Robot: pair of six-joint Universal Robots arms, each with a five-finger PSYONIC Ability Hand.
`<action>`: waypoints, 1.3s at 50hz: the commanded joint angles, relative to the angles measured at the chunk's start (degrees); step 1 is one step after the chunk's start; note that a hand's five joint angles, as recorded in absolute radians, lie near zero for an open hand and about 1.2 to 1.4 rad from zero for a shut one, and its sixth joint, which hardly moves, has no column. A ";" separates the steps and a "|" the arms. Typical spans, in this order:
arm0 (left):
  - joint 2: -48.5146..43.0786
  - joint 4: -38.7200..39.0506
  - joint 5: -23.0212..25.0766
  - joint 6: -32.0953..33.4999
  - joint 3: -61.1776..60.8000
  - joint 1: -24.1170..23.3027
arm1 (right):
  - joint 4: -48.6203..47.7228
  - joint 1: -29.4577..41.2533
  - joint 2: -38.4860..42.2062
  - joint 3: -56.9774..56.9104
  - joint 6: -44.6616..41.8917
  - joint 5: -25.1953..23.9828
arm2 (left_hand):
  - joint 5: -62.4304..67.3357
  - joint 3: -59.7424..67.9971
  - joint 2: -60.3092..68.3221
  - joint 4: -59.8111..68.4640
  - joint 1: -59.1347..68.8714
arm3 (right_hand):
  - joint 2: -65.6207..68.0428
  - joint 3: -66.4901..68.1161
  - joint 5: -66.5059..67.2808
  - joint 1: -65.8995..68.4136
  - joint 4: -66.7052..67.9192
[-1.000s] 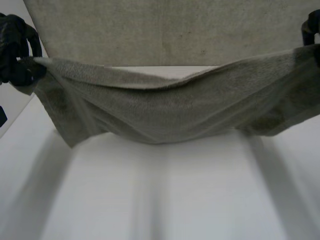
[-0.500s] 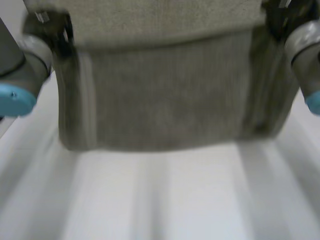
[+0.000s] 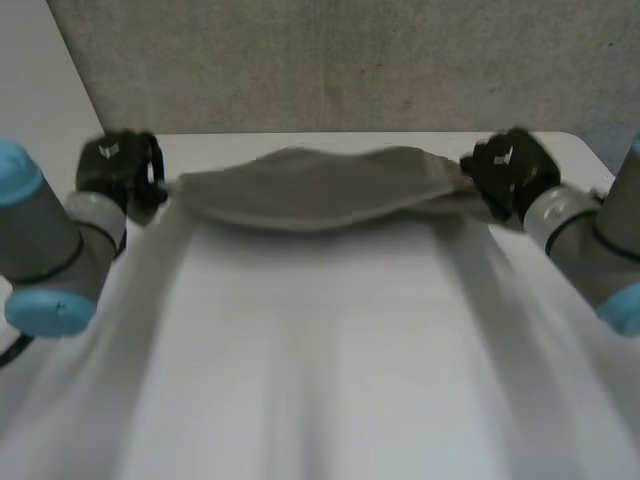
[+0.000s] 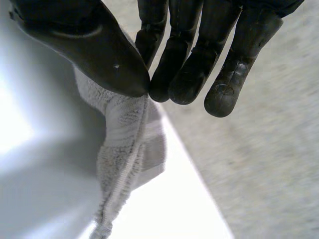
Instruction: Fold the towel.
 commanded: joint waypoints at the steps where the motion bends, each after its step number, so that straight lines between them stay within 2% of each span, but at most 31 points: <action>1: 1.19 2.85 2.07 2.37 -10.00 0.80 | -1.07 -0.70 -3.09 9.89 0.12 -1.94 | 4.06 -8.86 -6.83 -6.90 -6.02 | 3.12 3.29 1.94 3.99 3.13; 3: 2.59 2.67 2.42 3.60 -11.94 1.16 | -0.37 -1.49 -12.01 14.79 0.82 -3.43 | 4.06 -8.86 -6.83 -6.90 -6.02 | 3.12 3.29 1.94 3.99 3.13; 6: 8.75 2.58 2.68 6.06 -16.86 2.39 | -0.28 -2.02 -16.72 17.71 0.91 -3.97 | 4.06 -8.86 -6.83 -6.90 -6.02 | 3.12 3.29 1.94 3.99 3.13; 8: 16.09 2.50 2.86 7.11 -21.58 3.87 | 0.42 -3.42 -24.24 22.35 1.00 -4.49 | 4.06 -8.86 -6.83 -6.90 -6.02 | 3.12 3.29 1.94 3.99 3.13; 9: 16.13 2.50 2.86 7.11 -21.60 3.88 | 0.42 -3.42 -24.27 22.37 1.00 -4.49 | 4.06 -8.86 -6.83 -6.90 -6.02 | 3.12 3.29 1.94 3.99 3.13; 11: 19.56 2.50 3.21 7.11 -23.71 4.85 | 4.00 -5.17 -31.71 24.39 0.92 -4.58 | 4.06 -8.86 -6.83 -6.90 -6.02 | 3.12 3.29 1.94 3.99 3.13; 13: 25.77 2.15 5.22 6.94 -27.30 5.72 | 6.81 -6.92 -34.70 24.39 0.83 -4.75 | 4.06 -8.86 -6.83 -6.90 -6.02 | 3.12 3.29 1.94 3.99 3.13; 17: 30.54 1.70 7.96 6.76 -29.43 6.69 | 11.85 -10.19 -38.42 23.69 0.65 -6.07 | 4.06 -8.86 -6.83 -6.90 -6.02 | 3.12 3.29 1.94 3.99 3.13; 19: 32.21 1.27 10.06 6.67 -29.69 7.83 | 13.26 -11.15 -38.34 22.38 0.13 -10.35 | 4.06 -8.86 -6.83 -6.90 -6.02 | 3.12 3.29 1.94 3.99 3.13; 20: 32.21 1.26 10.07 6.67 -29.69 7.84 | 13.26 -11.16 -38.34 22.37 0.12 -10.38 | 4.06 -8.86 -6.83 -6.90 -6.02 | 3.12 3.29 1.94 3.99 3.13; 22: 32.13 1.44 10.24 6.67 -29.16 7.92 | 11.68 -11.77 -34.15 21.15 -0.58 -15.54 | 4.06 -8.86 -6.83 -6.90 -6.02 | 3.12 3.29 1.94 3.99 3.13; 25: 25.22 1.79 9.89 6.67 -24.70 7.84 | 11.06 -12.04 -29.81 20.18 -1.11 -17.24 | 4.06 -8.86 -6.83 -6.90 -6.02 | 3.12 3.29 1.94 3.99 3.13; 26: 25.18 1.79 9.89 6.67 -24.68 7.84 | 10.80 -11.95 -24.68 17.74 -1.54 -17.67 | 4.06 -8.86 -6.83 -6.90 -6.02 | 3.12 3.29 1.94 3.99 3.13; 28: 17.05 1.70 8.93 7.02 -19.52 6.87 | 10.97 -10.64 -15.35 11.07 -3.21 -14.97 | 4.06 -8.86 -6.83 -6.90 -6.02 | 3.12 3.29 1.94 3.99 3.13; 29: 17.01 1.70 8.93 7.02 -19.49 6.87 | 10.97 -10.63 -15.31 11.04 -3.22 -14.95 | 4.06 -8.86 -6.83 -6.90 -6.02 | 3.12 3.29 1.94 3.99 3.13; 30: 13.01 1.70 8.14 7.11 -16.54 6.26 | 10.97 -9.76 -10.96 7.73 -4.17 -12.78 | 4.06 -8.86 -6.83 -6.90 -6.02 | 3.12 3.29 1.94 3.99 3.13; 31: 8.53 1.36 7.35 7.11 -13.20 5.73 | 10.97 -9.75 -10.91 7.70 -4.18 -12.75 | 4.06 -8.86 -6.83 -6.90 -6.02 | 3.12 3.29 1.94 3.99 3.13; 32: 8.48 1.35 7.34 7.11 -13.17 5.73 | 11.23 -8.79 -6.39 4.04 -5.40 -10.32 | 4.06 -8.86 -6.83 -6.90 -6.02 | 3.12 3.29 1.94 3.99 3.13; 33: 4.13 1.18 6.21 7.20 -9.60 5.03 | 11.41 -7.57 -2.17 0.18 -6.02 -8.29 | 4.06 -8.86 -6.83 -6.90 -6.02 | 3.12 3.29 1.94 3.99 3.13; 34: 0.17 1.09 5.07 7.37 -6.08 4.24 | 11.41 -7.55 -2.13 0.14 -6.03 -8.27 | 4.06 -8.86 -6.83 -6.90 -6.02 | 3.12 3.29 1.94 3.99 3.13; 36: -3.43 0.83 3.75 7.64 -2.65 3.80 | 11.06 -4.75 4.87 -6.51 -6.55 -5.47 | 4.06 -8.86 -6.83 -6.90 -6.02 | 3.12 3.29 1.94 3.99 3.13; 42: -14.08 -1.54 -0.12 9.22 9.31 2.83 | 9.21 -3.16 12.38 -14.98 -6.12 -3.61 | 4.06 -8.86 -6.83 -6.90 -6.02 | 3.12 3.29 1.94 3.99 3.13; 48: -19.98 -2.34 -1.09 9.22 17.66 0.99 | 2.46 -1.32 20.71 -22.96 -4.62 -1.34 | 4.06 -8.86 -6.83 -6.90 -6.02 | 3.12 3.29 1.94 3.99 3.13; 49: -21.39 -2.51 -1.09 9.14 19.86 0.63 | 0.62 -0.88 22.47 -24.28 -4.54 -0.63 | 4.06 -8.86 -6.83 -6.90 -6.02 | -15.98 -15.80 -17.15 -15.10 -15.96; 50: -21.40 -2.51 -1.09 9.13 19.88 0.63 | 0.60 -0.87 22.48 -24.30 -4.53 -0.63 | 4.06 -8.86 -6.83 -6.90 -6.02 | -16.17 -15.99 -17.34 -15.29 -16.15; 51: -22.27 -2.86 -1.27 9.22 21.45 0.54 | -1.14 -0.53 23.79 -25.08 -4.53 0.42 | -32.72 -45.64 -43.61 -43.68 -42.80 | -49.64 -49.47 -50.81 -48.77 -49.63; 52: -22.28 -2.87 -1.27 9.22 21.46 0.54 | -2.81 -0.44 24.76 -25.52 -4.71 1.82 | -33.09 -46.01 -43.98 -44.05 -43.17 | -66.88 -66.71 -68.06 -66.01 -66.87; 53: -22.54 -3.74 -1.97 9.22 22.16 0.45 | -2.83 -0.43 24.77 -25.53 -4.71 1.84 | -65.94 -78.86 -76.83 -76.90 -76.02 | -66.88 -66.71 -68.06 -66.01 -66.87; 55: -22.54 -4.71 -2.94 8.87 22.61 0.36 | -5.54 -0.09 25.21 -25.53 -4.36 4.81 | -63.87 -76.79 -74.76 -74.83 -73.96 | -66.88 -66.71 -68.06 -66.01 -66.87; 61: -19.73 -5.85 -3.56 8.34 21.73 -0.43 | -6.17 0.36 23.80 -22.71 -3.74 8.25 | -65.72 -78.64 -76.61 -76.68 -75.81 | -66.88 -66.71 -68.06 -66.01 -66.87; 65: -14.48 -5.77 -3.47 8.34 17.18 -0.34 | -5.99 0.62 14.08 -14.57 2.04 10.09 | -65.72 -78.64 -76.61 -76.68 -75.81 | -66.88 -66.71 -68.06 -66.01 -66.87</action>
